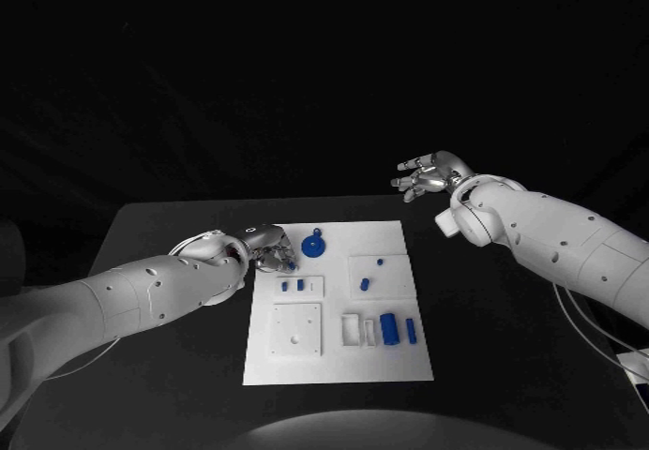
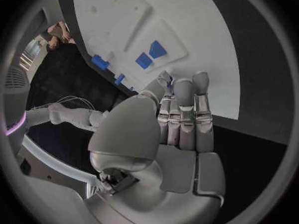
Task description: Assemble the parts on the task board
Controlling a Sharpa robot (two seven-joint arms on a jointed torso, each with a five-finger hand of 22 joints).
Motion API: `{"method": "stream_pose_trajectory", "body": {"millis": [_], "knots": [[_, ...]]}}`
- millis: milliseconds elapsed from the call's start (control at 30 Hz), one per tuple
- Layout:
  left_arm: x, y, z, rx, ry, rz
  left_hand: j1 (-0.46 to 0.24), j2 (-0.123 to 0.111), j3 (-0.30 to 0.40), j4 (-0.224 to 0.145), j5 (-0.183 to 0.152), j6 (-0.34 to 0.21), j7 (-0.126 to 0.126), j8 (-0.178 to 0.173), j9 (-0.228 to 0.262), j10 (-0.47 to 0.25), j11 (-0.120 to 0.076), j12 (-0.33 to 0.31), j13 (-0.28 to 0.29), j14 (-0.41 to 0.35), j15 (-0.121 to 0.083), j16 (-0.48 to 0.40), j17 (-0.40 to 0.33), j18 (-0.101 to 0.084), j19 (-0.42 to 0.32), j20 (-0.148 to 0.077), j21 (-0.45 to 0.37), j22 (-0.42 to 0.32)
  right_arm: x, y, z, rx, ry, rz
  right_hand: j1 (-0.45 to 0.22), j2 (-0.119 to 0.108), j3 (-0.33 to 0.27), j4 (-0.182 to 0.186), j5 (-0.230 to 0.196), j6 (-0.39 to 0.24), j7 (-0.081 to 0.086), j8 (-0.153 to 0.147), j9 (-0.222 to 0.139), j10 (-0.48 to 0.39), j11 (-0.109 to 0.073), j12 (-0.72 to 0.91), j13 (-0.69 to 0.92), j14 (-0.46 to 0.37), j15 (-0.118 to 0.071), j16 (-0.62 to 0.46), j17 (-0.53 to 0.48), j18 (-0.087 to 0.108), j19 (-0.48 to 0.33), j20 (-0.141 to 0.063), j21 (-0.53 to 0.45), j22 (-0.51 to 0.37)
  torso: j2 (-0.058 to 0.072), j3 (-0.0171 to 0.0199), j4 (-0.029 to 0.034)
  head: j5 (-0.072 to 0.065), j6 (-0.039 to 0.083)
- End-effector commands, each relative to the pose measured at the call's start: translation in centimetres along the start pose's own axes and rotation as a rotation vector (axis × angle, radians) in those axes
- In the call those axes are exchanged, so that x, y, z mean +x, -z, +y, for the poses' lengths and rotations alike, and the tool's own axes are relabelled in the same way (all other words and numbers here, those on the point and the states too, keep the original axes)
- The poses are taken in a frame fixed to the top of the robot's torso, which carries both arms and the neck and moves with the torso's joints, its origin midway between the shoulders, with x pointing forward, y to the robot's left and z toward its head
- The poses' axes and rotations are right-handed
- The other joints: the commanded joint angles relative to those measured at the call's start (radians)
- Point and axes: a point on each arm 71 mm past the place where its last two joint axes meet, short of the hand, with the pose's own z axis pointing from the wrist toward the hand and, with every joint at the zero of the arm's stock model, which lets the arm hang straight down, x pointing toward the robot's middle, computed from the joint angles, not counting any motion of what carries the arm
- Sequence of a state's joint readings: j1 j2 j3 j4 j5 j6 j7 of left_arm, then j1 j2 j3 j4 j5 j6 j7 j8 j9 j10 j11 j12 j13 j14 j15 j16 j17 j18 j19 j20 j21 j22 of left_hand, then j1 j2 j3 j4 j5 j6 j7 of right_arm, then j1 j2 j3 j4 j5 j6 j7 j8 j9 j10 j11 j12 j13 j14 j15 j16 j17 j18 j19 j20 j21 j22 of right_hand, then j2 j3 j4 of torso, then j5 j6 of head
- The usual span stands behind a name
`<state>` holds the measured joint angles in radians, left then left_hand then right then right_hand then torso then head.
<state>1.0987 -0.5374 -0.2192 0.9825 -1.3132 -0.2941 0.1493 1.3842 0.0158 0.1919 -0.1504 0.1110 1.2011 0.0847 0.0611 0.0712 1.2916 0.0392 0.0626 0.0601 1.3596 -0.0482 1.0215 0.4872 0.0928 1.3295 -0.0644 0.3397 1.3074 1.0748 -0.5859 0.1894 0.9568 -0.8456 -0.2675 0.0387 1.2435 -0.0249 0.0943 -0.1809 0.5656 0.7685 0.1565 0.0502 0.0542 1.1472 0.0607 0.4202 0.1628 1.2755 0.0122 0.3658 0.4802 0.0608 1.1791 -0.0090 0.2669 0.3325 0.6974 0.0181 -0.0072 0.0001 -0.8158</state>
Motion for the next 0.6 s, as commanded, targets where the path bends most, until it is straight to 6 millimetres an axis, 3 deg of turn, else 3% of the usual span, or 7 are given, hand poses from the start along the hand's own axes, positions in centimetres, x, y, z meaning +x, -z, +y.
{"method": "stream_pose_trajectory", "body": {"millis": [33,600], "knots": [[-0.11,-0.07,-0.24,0.013,0.012,-0.024,0.003,0.010,0.004,-0.001,0.003,0.001,0.002,0.003,0.001,-0.003,-0.001,-0.004,0.000,0.001,0.002,-0.006,0.002,0.011,0.000,-0.001,-0.004,0.018,0.08,-0.02,0.05,-0.005,-0.002,0.009,-0.007,0.000,0.002,0.003,0.004,0.004,0.002,0.004,0.001,0.003,0.000,-0.001,-0.001,-0.002,-0.001,-0.003,-0.001,-0.004,0.005,0.000,-0.002,-0.001,0.000,-0.0006,-0.0002,-0.002,0.000],[0.12,-0.22,-0.44,0.013,0.023,0.005,0.002,0.009,0.007,-0.004,0.003,0.001,0.003,0.003,0.001,-0.003,-0.001,-0.004,0.000,0.002,0.002,-0.006,0.002,0.011,0.000,-0.001,-0.004,0.018,0.13,-0.03,0.07,-0.004,-0.002,0.009,-0.007,0.000,0.002,0.003,0.004,0.004,0.002,0.004,0.001,0.003,0.000,-0.001,-0.001,-0.002,-0.001,-0.003,-0.001,-0.004,0.005,0.000,-0.002,-0.001,0.000,-0.0007,0.0012,-0.006,0.000]]}}
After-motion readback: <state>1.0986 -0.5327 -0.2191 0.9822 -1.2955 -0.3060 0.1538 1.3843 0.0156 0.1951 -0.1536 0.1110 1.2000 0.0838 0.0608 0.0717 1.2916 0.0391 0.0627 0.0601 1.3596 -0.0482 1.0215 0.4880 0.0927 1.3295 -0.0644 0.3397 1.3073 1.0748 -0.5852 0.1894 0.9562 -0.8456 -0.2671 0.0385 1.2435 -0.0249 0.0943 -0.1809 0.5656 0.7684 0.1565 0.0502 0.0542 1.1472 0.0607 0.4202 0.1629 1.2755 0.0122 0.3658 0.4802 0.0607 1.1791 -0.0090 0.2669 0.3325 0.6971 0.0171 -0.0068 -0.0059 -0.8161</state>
